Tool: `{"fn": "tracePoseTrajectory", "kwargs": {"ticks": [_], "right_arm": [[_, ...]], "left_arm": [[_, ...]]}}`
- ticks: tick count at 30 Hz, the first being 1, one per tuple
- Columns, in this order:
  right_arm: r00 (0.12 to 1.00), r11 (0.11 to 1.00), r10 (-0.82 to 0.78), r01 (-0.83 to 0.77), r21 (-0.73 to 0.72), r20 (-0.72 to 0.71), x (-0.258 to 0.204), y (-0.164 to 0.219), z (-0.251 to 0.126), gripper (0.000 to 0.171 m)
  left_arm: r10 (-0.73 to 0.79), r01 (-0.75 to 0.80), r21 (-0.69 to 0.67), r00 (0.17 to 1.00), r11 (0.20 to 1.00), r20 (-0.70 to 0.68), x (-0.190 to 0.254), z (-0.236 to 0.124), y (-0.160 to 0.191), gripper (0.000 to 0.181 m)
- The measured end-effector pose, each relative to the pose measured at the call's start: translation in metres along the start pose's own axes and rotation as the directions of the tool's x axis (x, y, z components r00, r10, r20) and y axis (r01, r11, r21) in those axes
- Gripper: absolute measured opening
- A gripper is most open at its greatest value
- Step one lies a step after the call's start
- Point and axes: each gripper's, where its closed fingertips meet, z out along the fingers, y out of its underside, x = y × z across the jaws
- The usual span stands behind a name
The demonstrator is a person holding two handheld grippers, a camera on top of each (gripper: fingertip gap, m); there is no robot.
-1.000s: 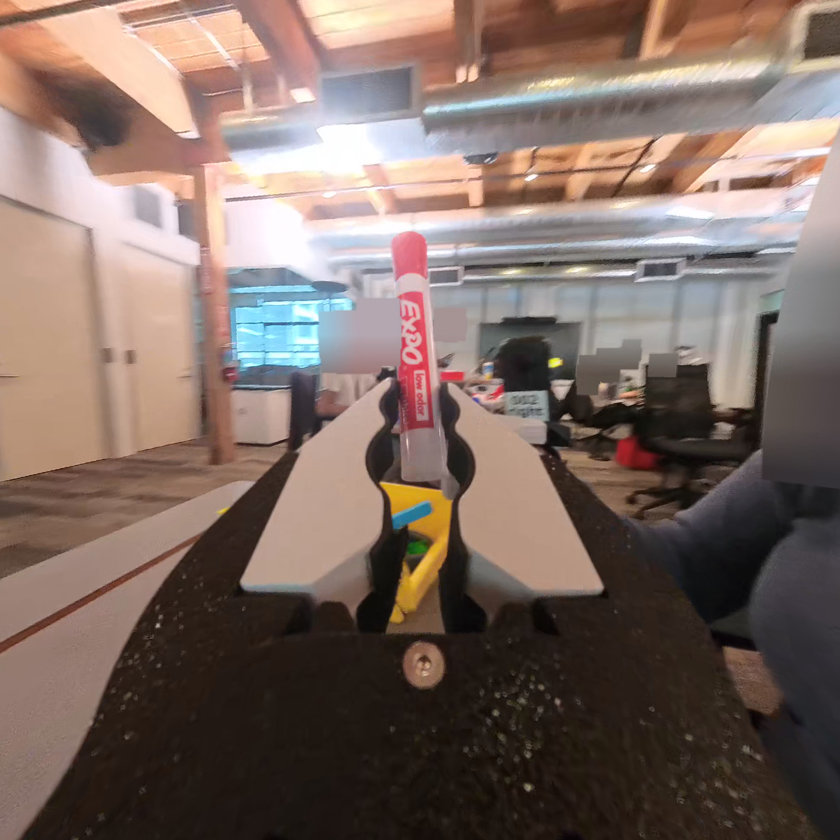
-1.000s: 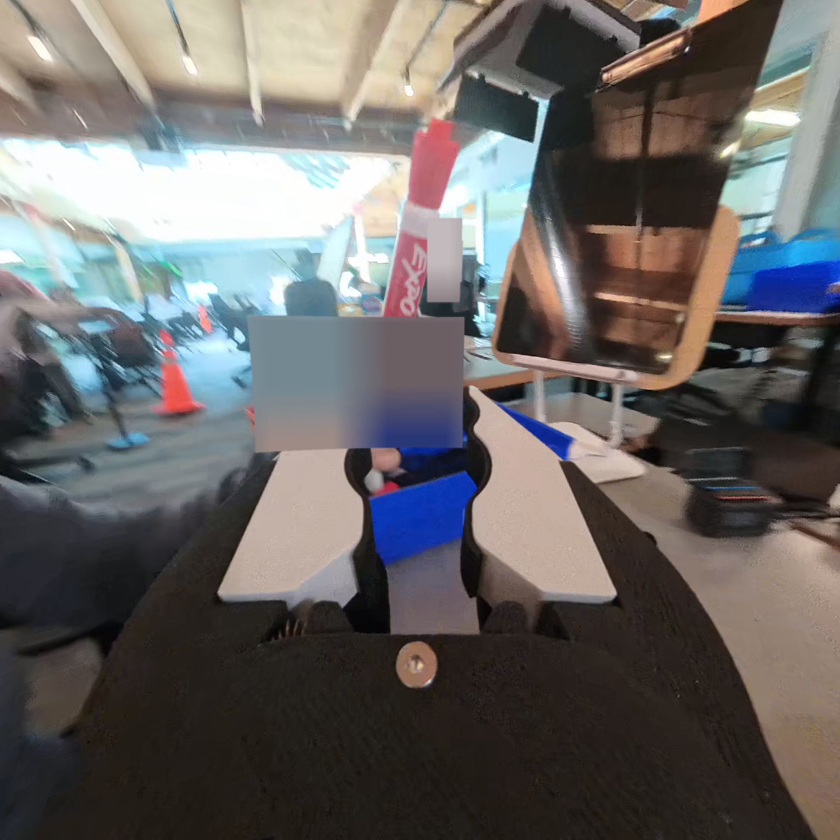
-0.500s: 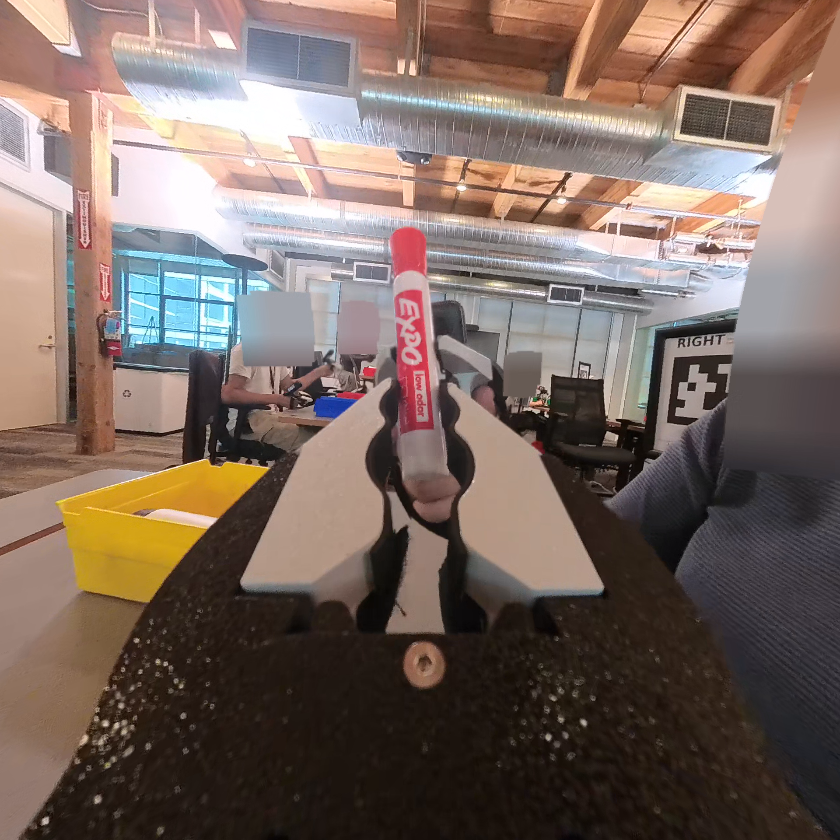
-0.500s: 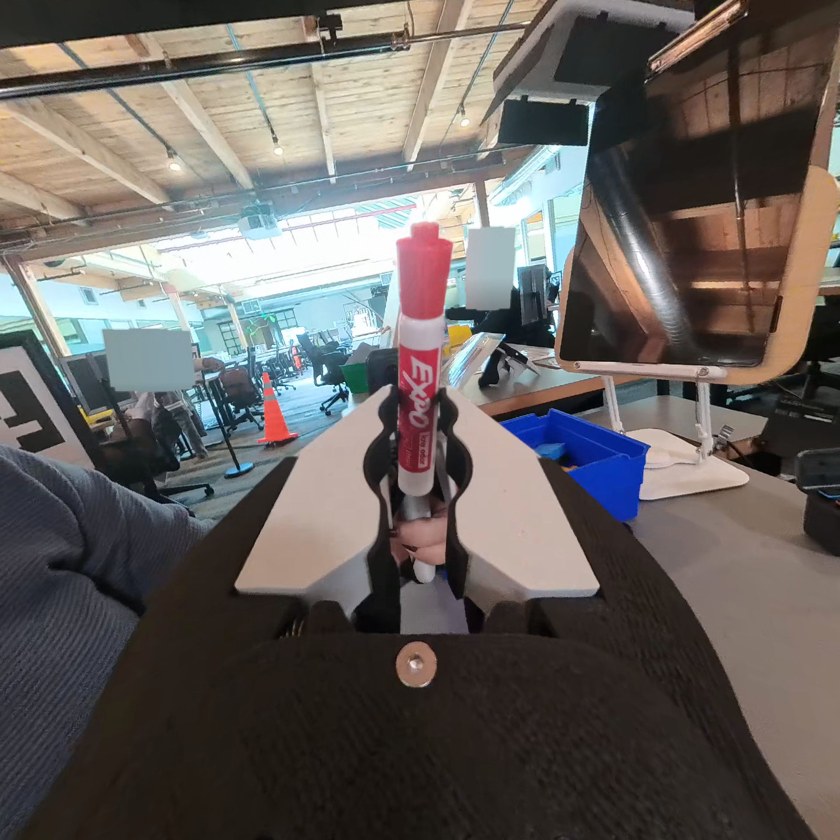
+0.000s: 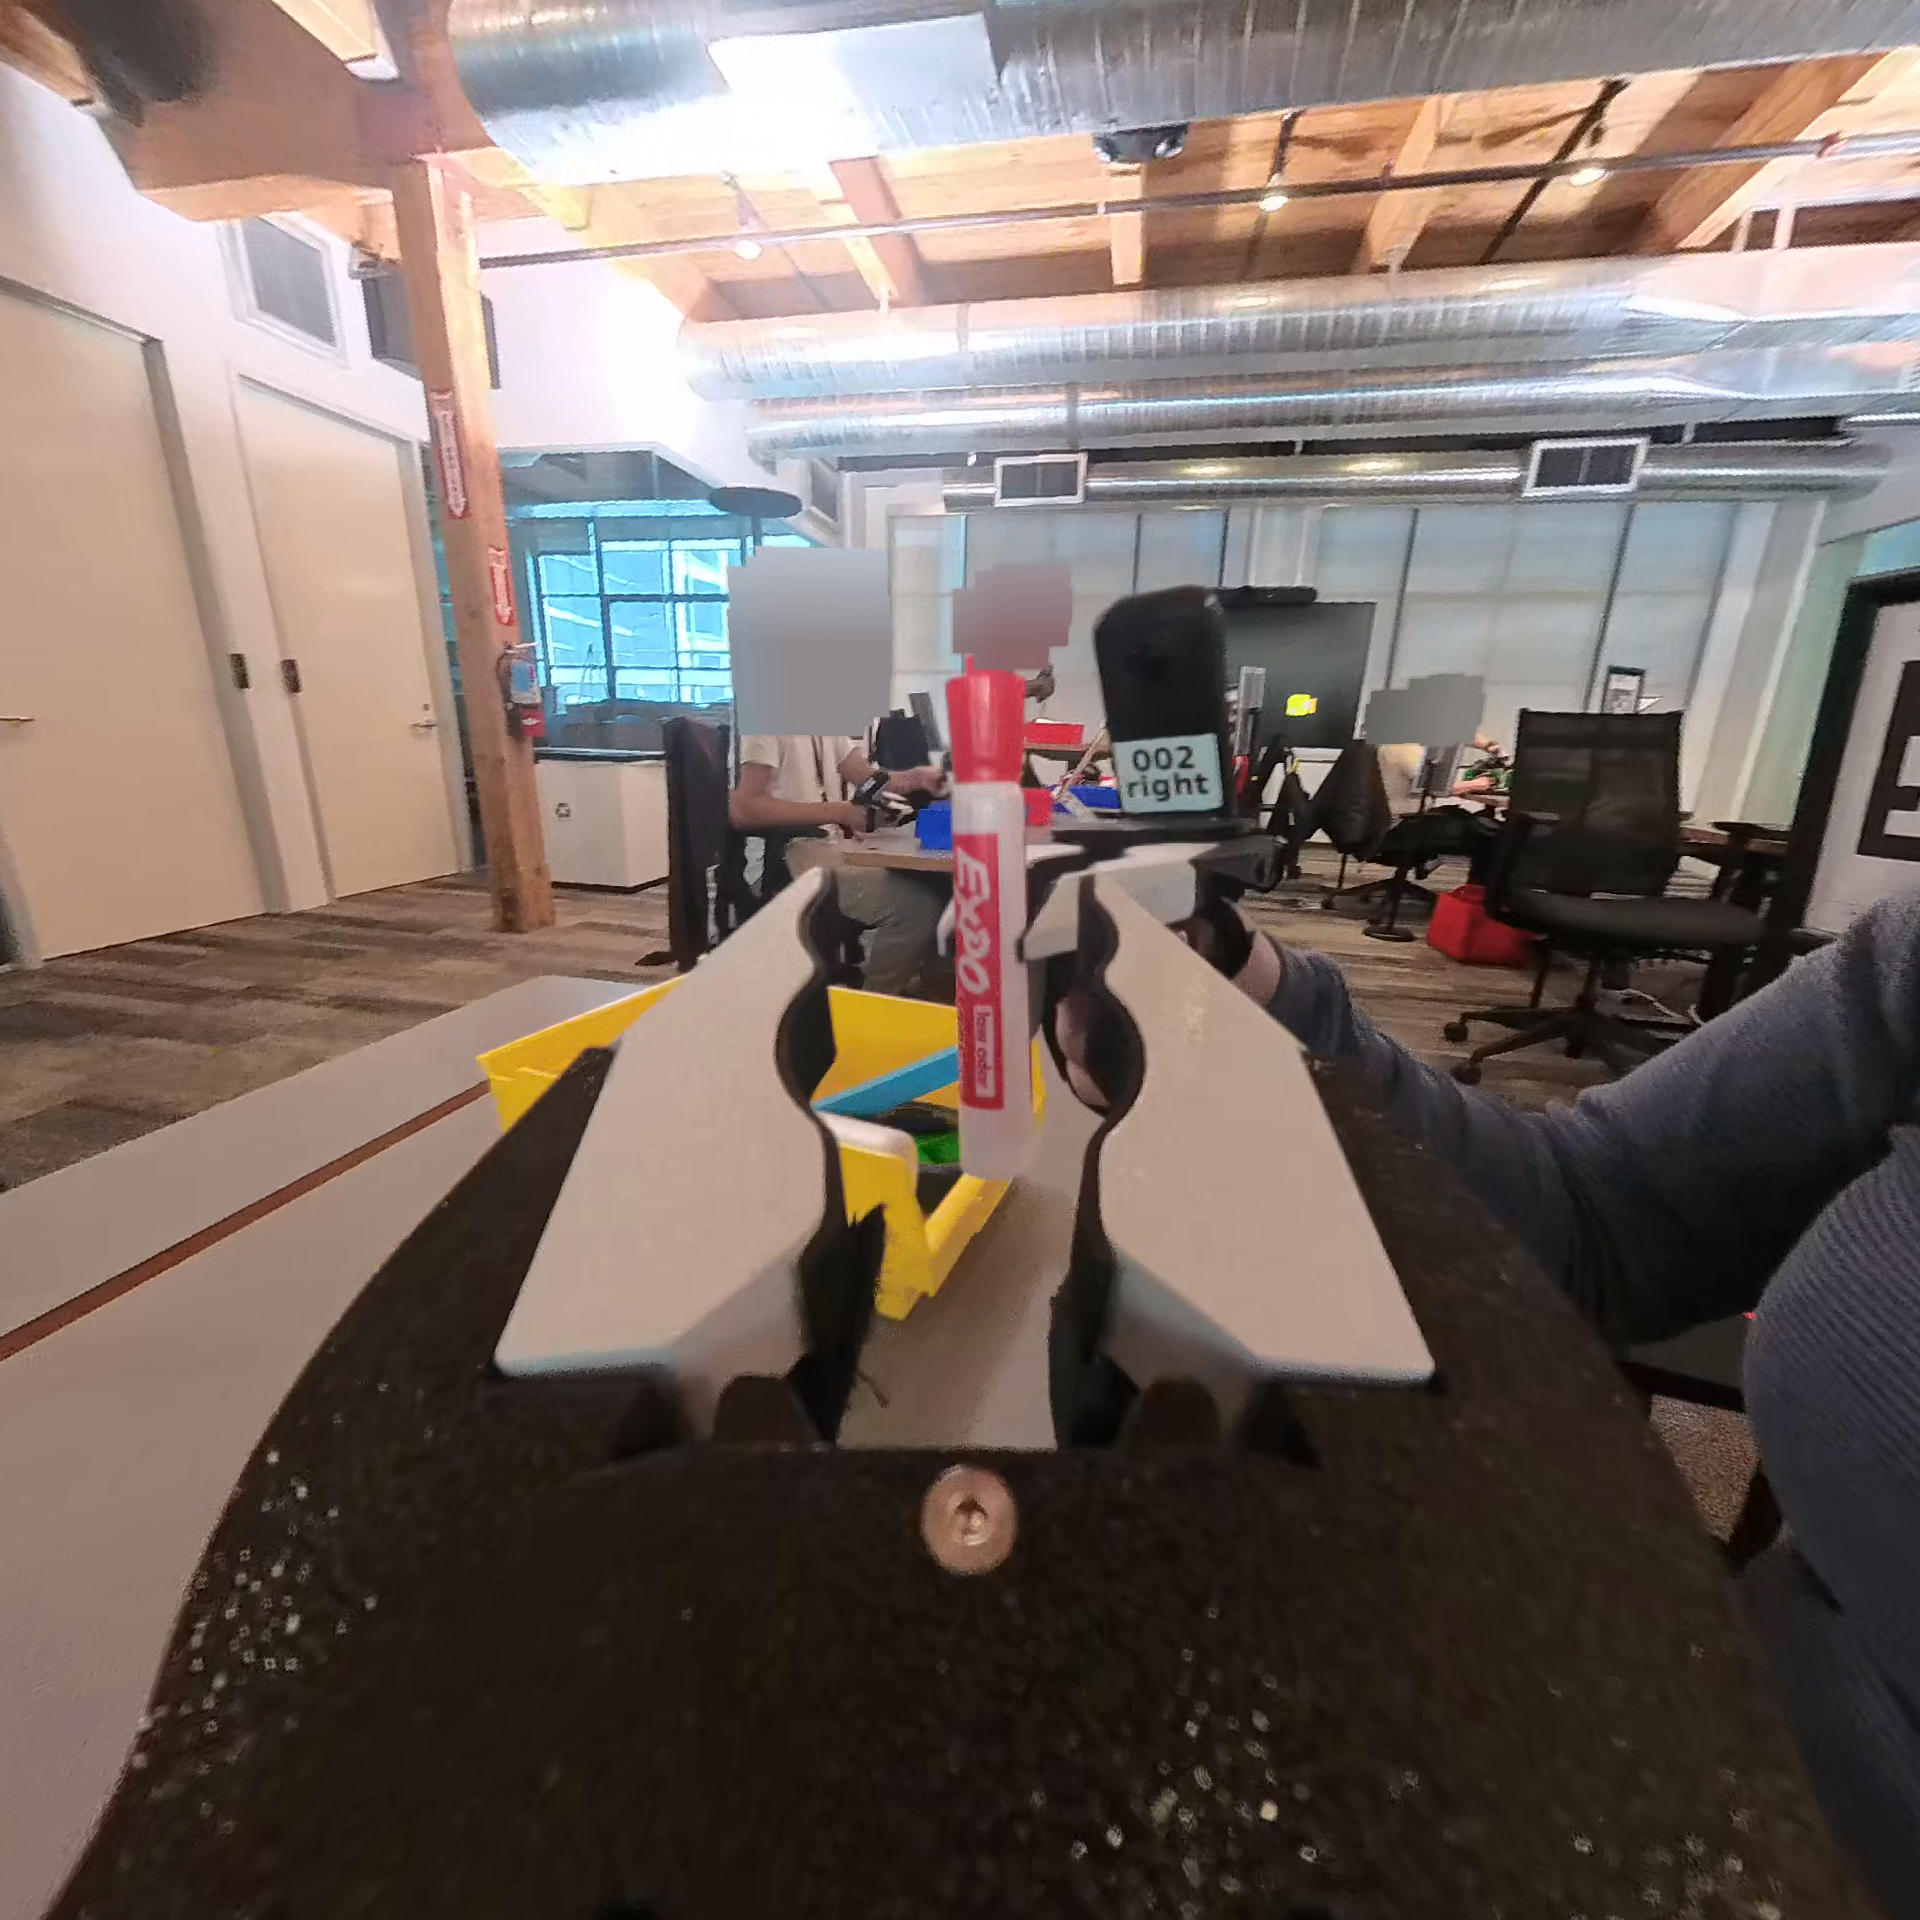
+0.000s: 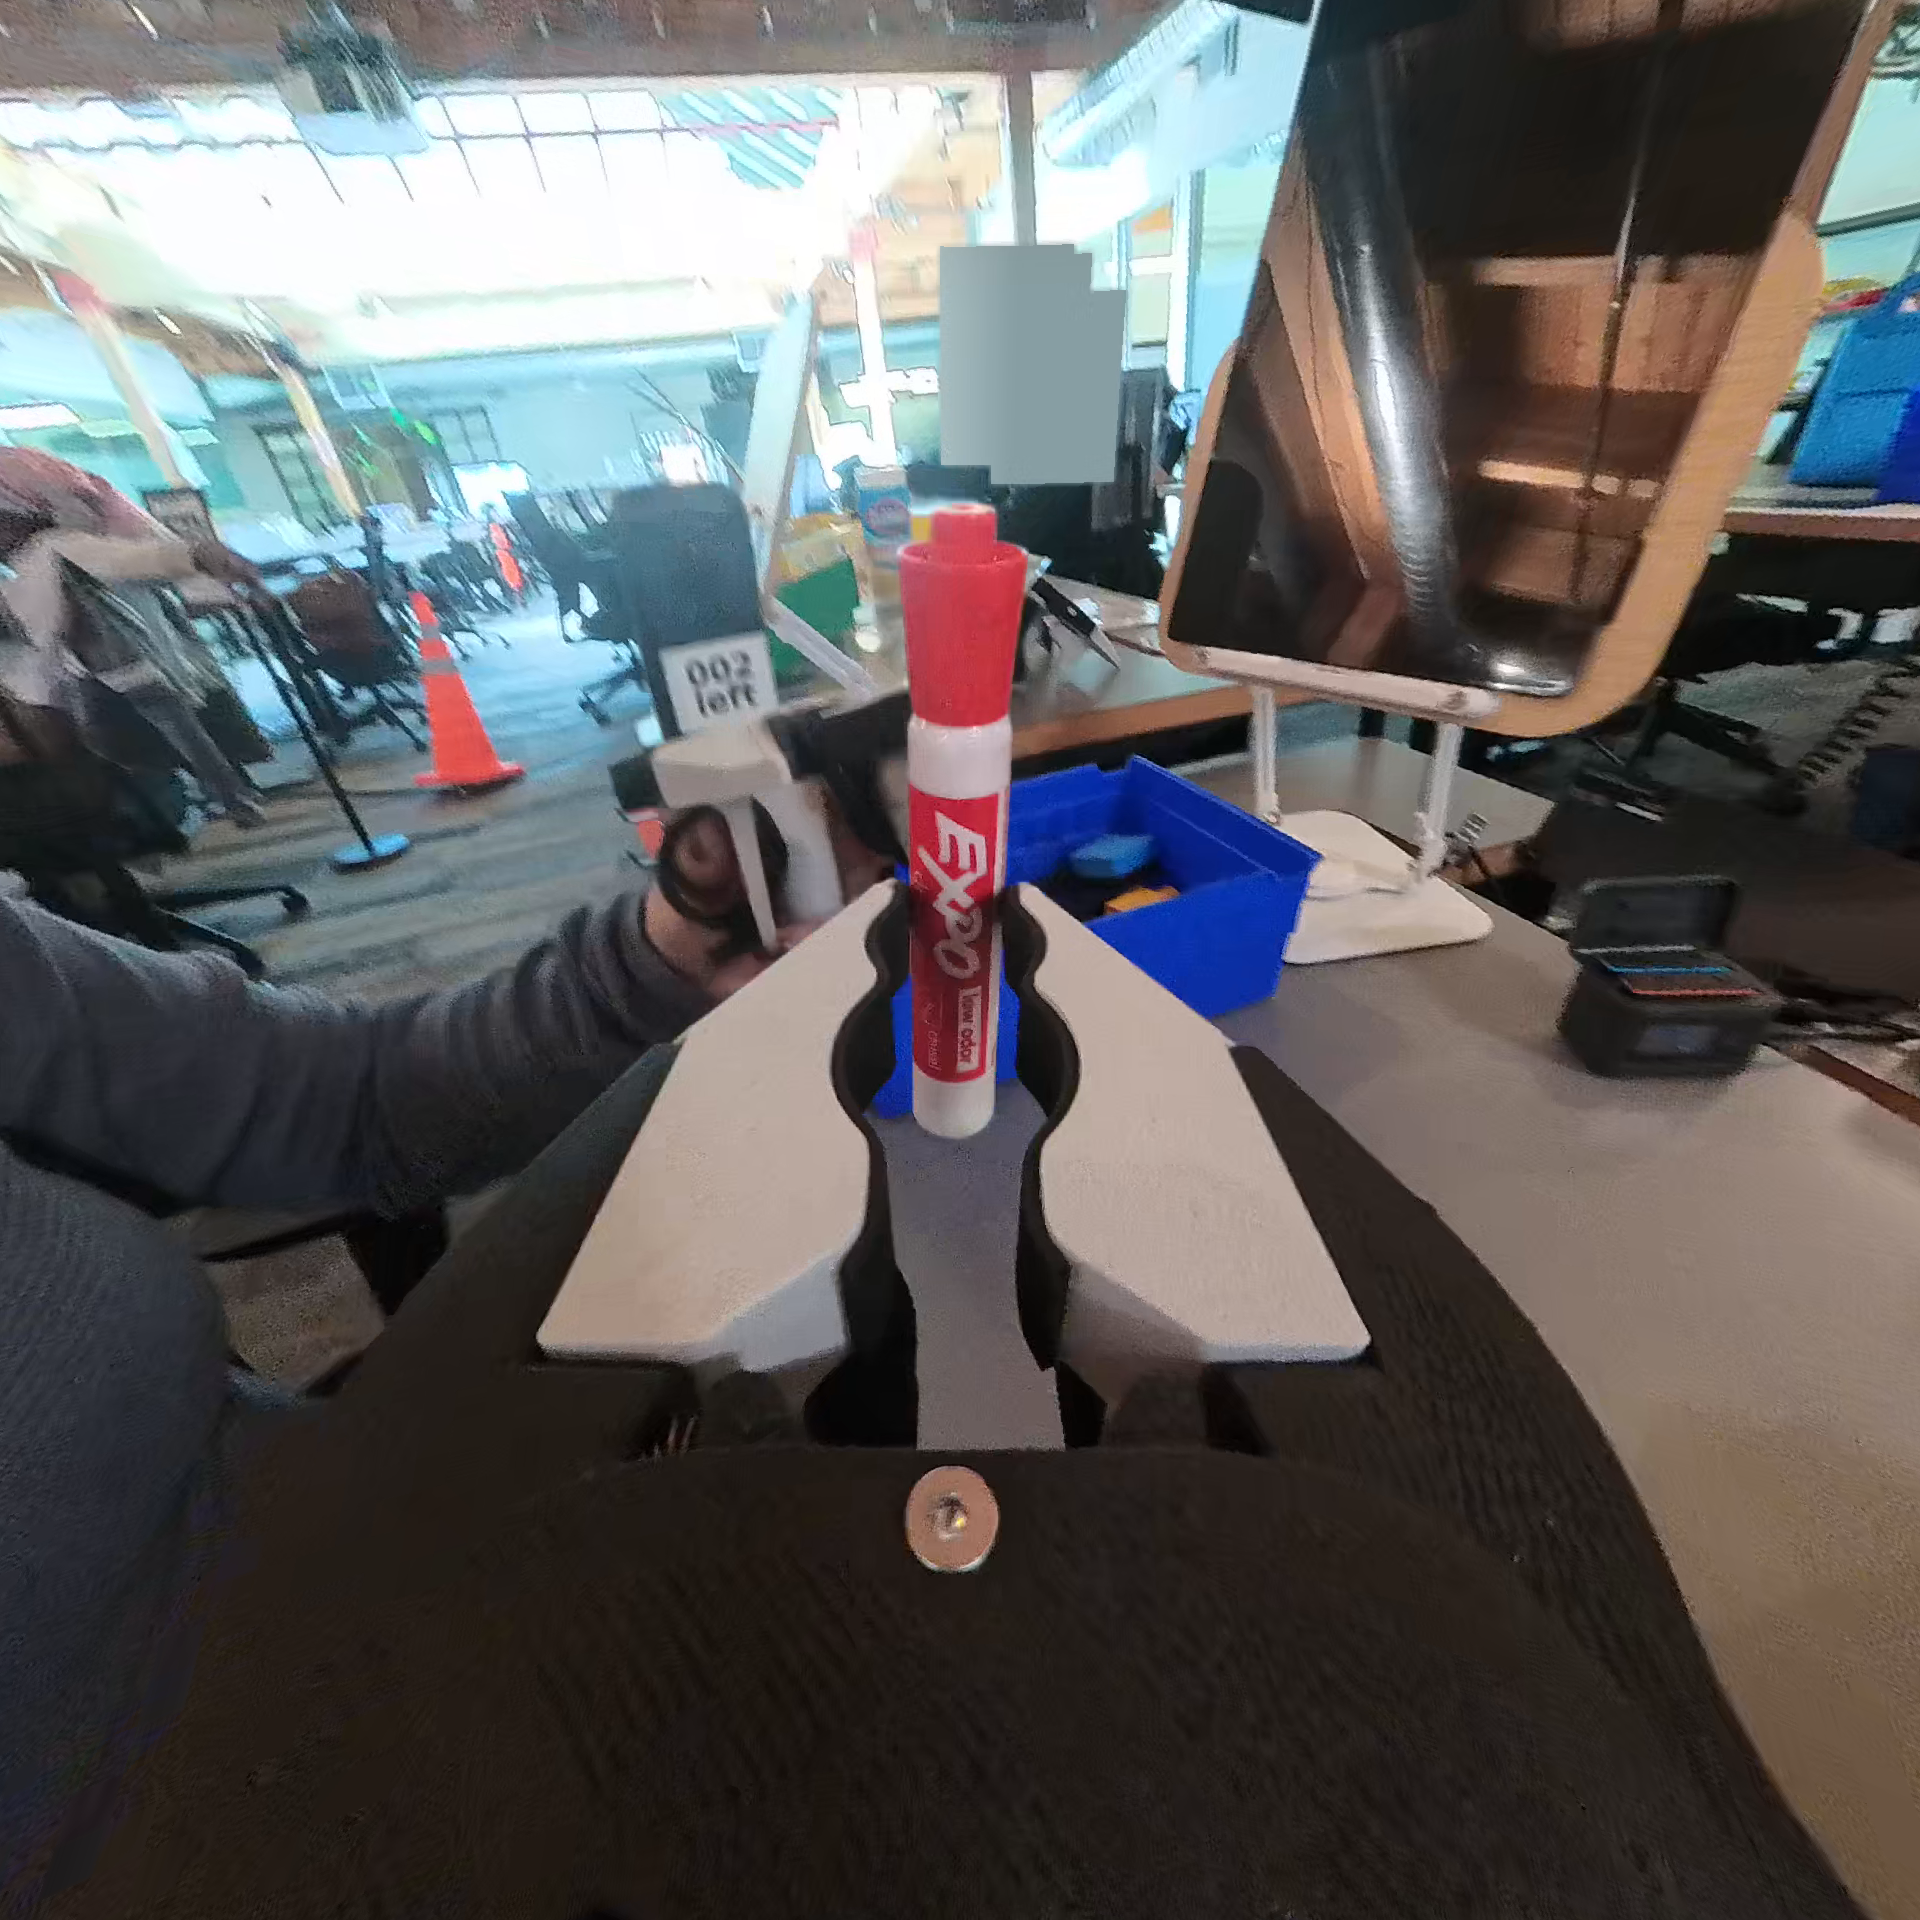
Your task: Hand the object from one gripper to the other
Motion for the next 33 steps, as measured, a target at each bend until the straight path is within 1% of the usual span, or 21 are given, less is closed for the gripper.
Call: {"fn": "tracePoseTrajectory", "kwargs": {"ticks": [2,3,5,6,7,8,10,12,14,16,18,20,24,25,27,28,29,31,32,33], "right_arm": [[0.994,0.995,-0.089,0.087,-0.044,-0.066,0.008,0.006,0.000,0.016],[0.981,0.985,-0.160,0.153,-0.074,-0.107,0.013,0.009,0.000,0.016],[0.927,0.940,-0.330,0.305,-0.154,-0.179,0.022,0.014,0.000,0.015],[0.879,0.900,-0.425,0.386,-0.201,-0.217,0.027,0.015,-0.001,0.015],[0.815,0.848,-0.523,0.466,-0.254,-0.250,0.032,0.016,-0.002,0.015],[0.738,0.784,-0.616,0.539,-0.308,-0.275,0.037,0.016,-0.004,0.016],[0.552,0.631,-0.776,0.655,-0.416,-0.307,0.045,0.013,-0.008,0.016],[0.361,0.466,-0.884,0.727,-0.504,-0.296,0.047,0.010,-0.010,0.016],[0.190,0.319,-0.941,0.771,-0.550,-0.280,0.044,0.004,-0.009,0.015],[0.044,0.183,-0.969,0.788,-0.587,-0.243,0.039,0.001,-0.008,0.016],[-0.068,0.079,-0.975,0.788,-0.611,-0.214,0.034,-0.001,-0.006,0.016],[-0.140,0.005,-0.973,0.782,-0.624,-0.184,0.030,-0.002,-0.005,0.015],[-0.205,-0.062,-0.968,0.760,-0.647,-0.147,0.030,-0.001,-0.004,0.016],[-0.207,-0.064,-0.967,0.761,-0.645,-0.148,0.029,-0.002,-0.004,0.016],[-0.184,-0.039,-0.969,0.774,-0.632,-0.166,0.029,-0.002,-0.004,0.016],[-0.151,-0.003,-0.970,0.791,-0.611,-0.191,0.027,-0.003,-0.003,0.016],[-0.095,0.056,-0.970,0.811,-0.582,-0.226,0.026,-0.004,-0.003,0.018],[0.064,0.205,-0.959,0.828,-0.521,-0.275,0.026,-0.005,-0.003,0.034],[0.137,0.277,-0.944,0.825,-0.493,-0.300,0.026,-0.007,-0.004,0.044],[0.200,0.341,-0.924,0.818,-0.464,-0.326,0.026,-0.010,-0.005,0.050]], "left_arm": [[-0.010,0.010,-0.038,1.000,0.999,0.023,-0.004,-0.002,0.000,0.044],[-0.022,0.024,-0.061,0.999,0.998,0.030,-0.005,-0.003,0.000,0.047],[-0.057,0.060,-0.103,0.998,0.993,0.037,-0.005,-0.003,0.002,0.053],[-0.071,0.077,-0.120,0.996,0.990,0.050,-0.005,-0.002,0.003,0.063],[-0.076,0.084,-0.139,0.995,0.987,0.065,-0.006,-0.002,0.004,0.068],[-0.066,0.078,-0.162,0.994,0.984,0.082,-0.007,-0.001,0.007,0.070],[-0.011,0.038,-0.225,0.993,0.974,0.117,-0.008,0.001,0.015,0.069],[0.060,-0.021,-0.281,0.990,0.959,0.131,-0.006,0.003,0.022,0.064],[0.136,-0.087,-0.306,0.980,0.948,0.145,-0.004,0.006,0.025,0.056],[0.212,-0.151,-0.329,0.964,0.932,0.157,-0.003,0.008,0.028,0.048],[0.268,-0.198,-0.344,0.949,0.918,0.169,-0.002,0.010,0.030,0.045],[0.308,-0.233,-0.346,0.934,0.909,0.179,-0.002,0.011,0.029,0.037],[0.362,-0.293,-0.329,0.917,0.898,0.170,0.001,0.011,0.026,0.018],[0.374,-0.306,-0.324,0.911,0.895,0.173,0.001,0.011,0.025,0.018],[0.391,-0.324,-0.325,0.905,0.889,0.169,0.001,0.010,0.023,0.017],[0.399,-0.334,-0.321,0.902,0.886,0.165,0.002,0.010,0.021,0.017],[0.411,-0.348,-0.313,0.897,0.884,0.162,0.003,0.010,0.019,0.017],[0.450,-0.385,-0.305,0.873,0.871,0.185,0.001,0.006,0.012,0.017],[0.469,-0.404,-0.295,0.860,0.866,0.199,-0.001,0.004,0.008,0.017],[0.478,-0.416,-0.278,0.853,0.866,0.212,-0.002,0.002,0.003,0.017]]}}
